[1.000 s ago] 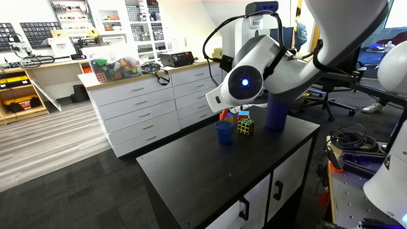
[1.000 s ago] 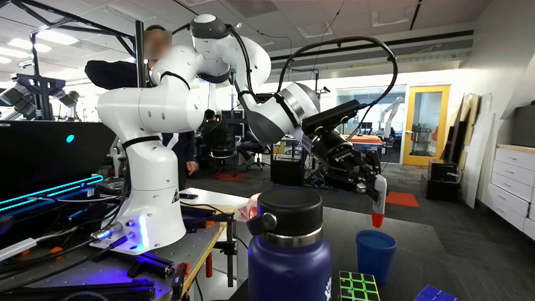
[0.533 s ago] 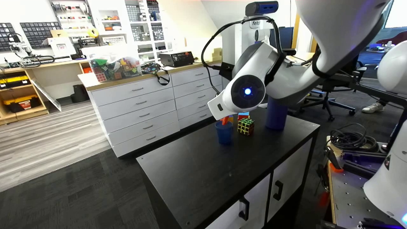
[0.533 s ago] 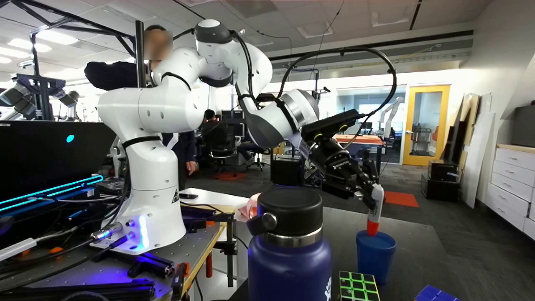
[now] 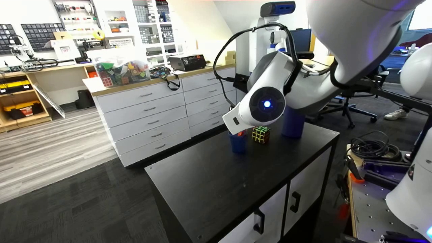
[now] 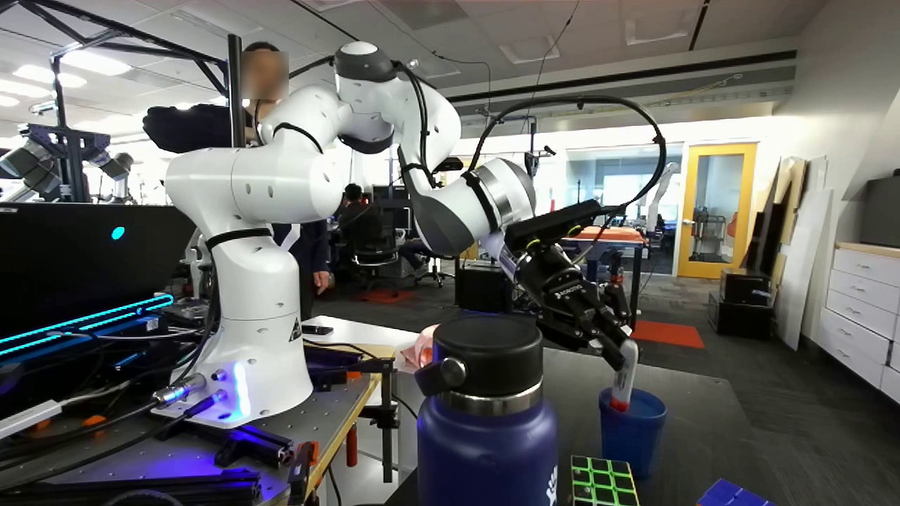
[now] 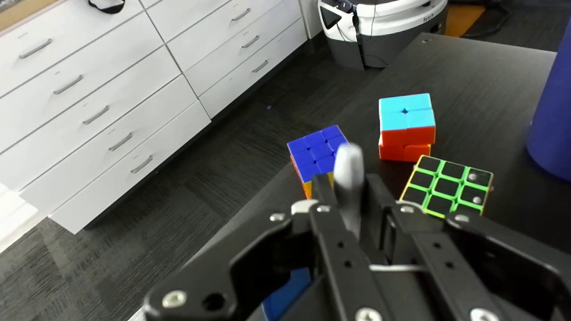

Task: Pick up the pen from the table and put it in the blue cup.

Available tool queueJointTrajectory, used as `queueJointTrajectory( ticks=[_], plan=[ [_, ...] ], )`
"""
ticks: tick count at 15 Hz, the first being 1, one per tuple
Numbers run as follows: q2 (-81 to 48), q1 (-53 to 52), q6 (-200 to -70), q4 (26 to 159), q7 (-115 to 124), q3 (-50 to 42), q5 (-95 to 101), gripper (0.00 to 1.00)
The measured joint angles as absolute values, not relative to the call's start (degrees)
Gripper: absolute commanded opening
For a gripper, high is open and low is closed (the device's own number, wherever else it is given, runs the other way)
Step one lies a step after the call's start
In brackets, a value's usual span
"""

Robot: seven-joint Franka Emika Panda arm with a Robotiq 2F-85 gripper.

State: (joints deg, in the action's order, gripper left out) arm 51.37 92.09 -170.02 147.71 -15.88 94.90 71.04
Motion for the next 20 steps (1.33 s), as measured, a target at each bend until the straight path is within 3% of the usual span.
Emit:
queueJointTrajectory(
  ticks=[7, 8, 9, 11, 20],
  plan=[
    [54.4, 92.1, -173.4, 147.3, -12.4, 94.6, 71.4, 0.99],
    [54.7, 92.1, -173.9, 147.1, -11.8, 94.2, 71.4, 1.0],
    [54.9, 92.1, -174.4, 146.9, -11.3, 93.7, 71.4, 0.9],
    [55.2, 92.0, -175.0, 146.5, -10.3, 92.8, 71.4, 1.0],
    [55.6, 92.0, -175.1, 146.3, -9.9, 92.6, 71.4, 1.0]
  ],
)
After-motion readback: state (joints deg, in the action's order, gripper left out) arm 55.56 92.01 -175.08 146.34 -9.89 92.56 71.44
